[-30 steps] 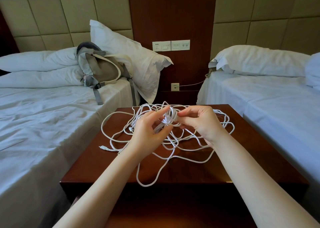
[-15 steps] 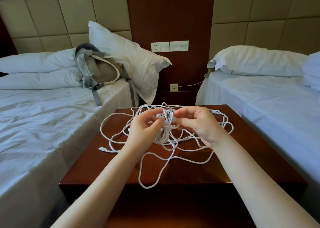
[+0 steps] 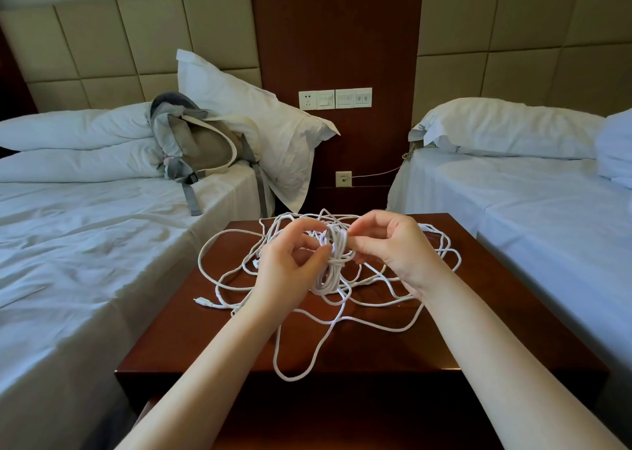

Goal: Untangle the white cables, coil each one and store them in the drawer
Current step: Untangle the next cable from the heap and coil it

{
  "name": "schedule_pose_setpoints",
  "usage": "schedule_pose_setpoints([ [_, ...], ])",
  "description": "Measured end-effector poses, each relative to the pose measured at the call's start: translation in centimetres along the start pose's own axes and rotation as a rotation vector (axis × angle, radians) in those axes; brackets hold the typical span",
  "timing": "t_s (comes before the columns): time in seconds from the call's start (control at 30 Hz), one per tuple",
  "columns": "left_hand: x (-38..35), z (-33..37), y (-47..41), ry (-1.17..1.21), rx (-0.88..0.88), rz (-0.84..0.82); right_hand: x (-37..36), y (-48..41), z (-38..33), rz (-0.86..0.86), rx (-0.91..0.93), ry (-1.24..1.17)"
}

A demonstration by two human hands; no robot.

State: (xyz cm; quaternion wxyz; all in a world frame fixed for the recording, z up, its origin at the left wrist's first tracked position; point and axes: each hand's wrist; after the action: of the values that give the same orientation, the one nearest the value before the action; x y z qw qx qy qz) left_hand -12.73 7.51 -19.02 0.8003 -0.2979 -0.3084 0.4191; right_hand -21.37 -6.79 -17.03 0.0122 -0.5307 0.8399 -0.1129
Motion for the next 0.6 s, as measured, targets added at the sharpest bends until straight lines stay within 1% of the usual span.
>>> schedule_pose_setpoints([
  [0.07, 0.1, 0.2, -0.1, 0.017, 0.002, -0.039, 0.2, 0.0, 0.0, -0.002, -0.008, -0.022],
  [0.2, 0.9, 0.2, -0.4, 0.107, 0.056, -0.107, 0.1, 0.1, 0.0, -0.070, 0.001, -0.033],
  [0.37, 1.1, 0.9, -0.4, 0.218, 0.141, -0.175, -0.2, 0.0, 0.1, -0.055, 0.053, 0.007],
  [0.5, 1.0, 1.1, -0.6, 0.313, 0.239, -0.153, 0.3, -0.1, 0.9, -0.170, 0.009, -0.048],
  [0.6, 1.1, 0.8, -0.8, 0.315, 0.321, -0.126, 1.0, 0.0, 1.0, -0.279, -0.046, -0.095],
])
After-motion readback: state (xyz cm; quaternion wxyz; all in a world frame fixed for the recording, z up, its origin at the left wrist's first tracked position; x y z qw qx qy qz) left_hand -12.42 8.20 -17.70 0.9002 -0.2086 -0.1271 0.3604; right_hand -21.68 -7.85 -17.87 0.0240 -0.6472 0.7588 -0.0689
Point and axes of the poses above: each hand's wrist, its own y-axis away from the middle knuckle, its own x-axis out of the back of the hand, z = x × y, and after that the axes turned 11 degrees about -x, right-handed
